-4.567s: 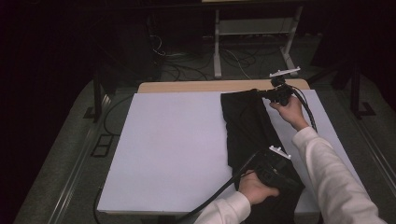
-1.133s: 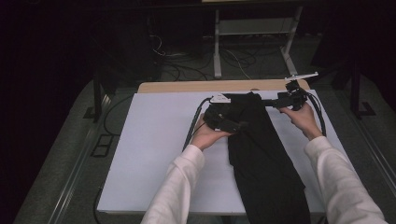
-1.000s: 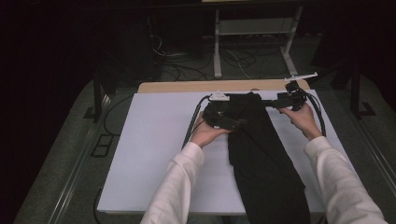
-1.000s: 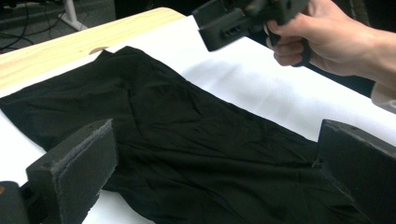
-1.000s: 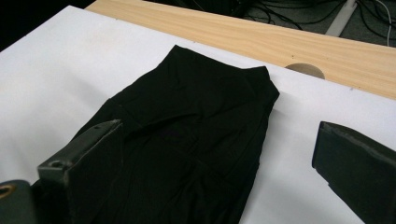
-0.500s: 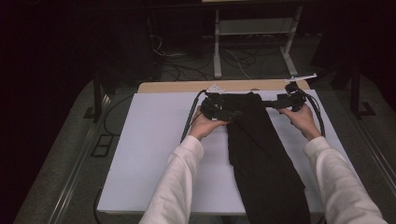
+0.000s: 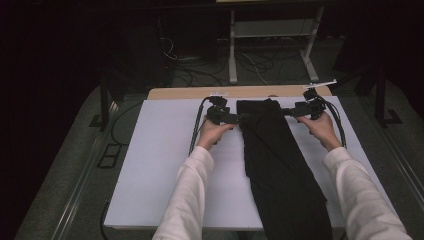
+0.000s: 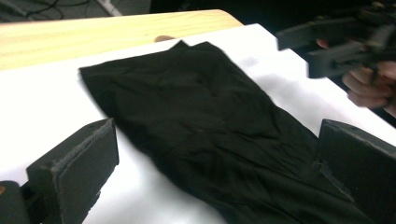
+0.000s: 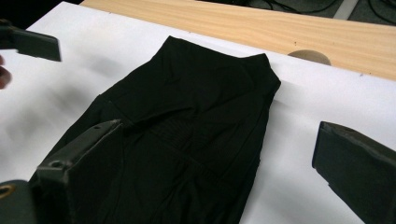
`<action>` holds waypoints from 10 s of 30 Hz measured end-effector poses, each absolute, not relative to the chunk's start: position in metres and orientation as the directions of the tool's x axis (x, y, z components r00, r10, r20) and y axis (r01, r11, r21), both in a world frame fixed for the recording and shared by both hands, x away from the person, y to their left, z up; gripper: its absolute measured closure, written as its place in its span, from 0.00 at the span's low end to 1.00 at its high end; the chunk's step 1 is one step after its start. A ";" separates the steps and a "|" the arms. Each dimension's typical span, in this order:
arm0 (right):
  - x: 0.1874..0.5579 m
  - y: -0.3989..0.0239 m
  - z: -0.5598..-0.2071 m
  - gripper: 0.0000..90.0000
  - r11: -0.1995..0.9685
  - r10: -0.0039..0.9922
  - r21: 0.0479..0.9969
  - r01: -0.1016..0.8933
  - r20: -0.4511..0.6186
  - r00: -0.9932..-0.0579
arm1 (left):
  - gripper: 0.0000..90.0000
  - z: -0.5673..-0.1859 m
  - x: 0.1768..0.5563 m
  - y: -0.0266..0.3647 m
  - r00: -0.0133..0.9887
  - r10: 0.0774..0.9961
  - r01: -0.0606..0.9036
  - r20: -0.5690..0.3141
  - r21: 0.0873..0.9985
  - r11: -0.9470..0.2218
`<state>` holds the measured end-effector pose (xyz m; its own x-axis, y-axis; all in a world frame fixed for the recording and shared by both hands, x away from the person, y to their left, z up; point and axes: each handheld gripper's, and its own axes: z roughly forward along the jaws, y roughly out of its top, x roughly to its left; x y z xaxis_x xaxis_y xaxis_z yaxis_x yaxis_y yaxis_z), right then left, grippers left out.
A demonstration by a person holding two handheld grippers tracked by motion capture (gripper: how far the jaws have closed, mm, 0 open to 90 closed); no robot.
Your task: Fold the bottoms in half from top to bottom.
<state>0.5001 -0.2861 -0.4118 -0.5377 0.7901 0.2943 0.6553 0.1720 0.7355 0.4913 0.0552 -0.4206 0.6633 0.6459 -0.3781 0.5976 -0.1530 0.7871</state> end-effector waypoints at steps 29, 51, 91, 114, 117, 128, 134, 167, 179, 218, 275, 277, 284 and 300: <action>0.513 -0.286 -0.439 0.22 0.148 0.795 0.655 0.741 0.367 -0.483 | 0.27 -0.463 0.510 0.050 0.508 0.622 0.760 -0.596 0.650 0.002; 0.517 -0.280 -0.453 0.64 0.096 0.817 0.590 0.802 0.413 -0.401 | 0.73 -0.464 0.513 0.040 0.479 0.670 0.794 -0.567 0.605 -0.056; 0.458 -0.298 -0.430 0.93 -0.049 0.730 0.684 0.728 0.521 -0.441 | 0.96 -0.435 0.475 0.028 0.565 0.592 0.723 -0.575 0.690 -0.019; 0.424 -0.311 -0.418 0.94 -0.078 0.705 0.706 0.704 0.538 -0.462 | 0.96 -0.418 0.444 0.042 0.630 0.500 0.698 -0.595 0.716 -0.027; 0.419 -0.312 -0.416 0.94 -0.086 0.701 0.711 0.698 0.541 -0.465 | 0.96 -0.414 0.440 0.044 0.640 0.494 0.692 -0.588 0.721 -0.037; 0.396 -0.310 -0.407 0.94 -0.088 0.682 0.725 0.684 0.544 -0.489 | 0.96 -0.401 0.422 0.052 0.675 0.467 0.670 -0.572 0.739 -0.063; 0.386 -0.313 -0.404 0.95 -0.096 0.672 0.734 0.673 0.546 -0.500 | 0.96 -0.394 0.414 0.052 0.693 0.462 0.657 -0.553 0.748 -0.091; 0.321 -0.322 -0.412 0.95 0.016 0.672 0.701 0.713 0.521 -0.527 | 0.96 -0.419 0.343 0.042 0.728 0.427 0.650 -0.537 0.739 -0.179; 0.305 -0.324 -0.420 0.95 0.072 0.670 0.671 0.737 0.515 -0.535 | 0.96 -0.429 0.321 0.038 0.755 0.403 0.636 -0.518 0.729 -0.254; 0.285 -0.321 -0.440 0.94 0.201 0.690 0.541 0.817 0.514 -0.510 | 0.95 -0.446 0.297 0.034 0.779 0.358 0.623 -0.514 0.695 -0.358; 0.353 -0.293 -0.416 0.18 0.231 0.655 0.681 0.695 0.420 -0.629 | 0.92 -0.456 0.299 0.036 0.767 0.380 0.637 -0.517 0.684 -0.356; 0.358 -0.291 -0.419 0.20 0.238 0.657 0.673 0.700 0.419 -0.627 | 0.92 -0.456 0.299 0.036 0.767 0.379 0.637 -0.517 0.684 -0.356; 0.369 -0.289 -0.429 0.27 0.246 0.654 0.651 0.719 0.436 -0.618 | 0.92 -0.457 0.299 0.035 0.767 0.379 0.637 -0.518 0.684 -0.355; 0.387 -0.279 -0.445 0.31 0.336 0.639 0.594 0.731 0.426 -0.640 | 0.92 -0.459 0.300 0.035 0.765 0.380 0.640 -0.520 0.679 -0.359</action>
<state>0.3870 -0.2787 -0.4450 -0.6404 0.6389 0.4263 0.7308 0.3362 0.5940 0.3000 0.0346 -0.4586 0.7652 0.3797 -0.5199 0.6398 -0.3593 0.6794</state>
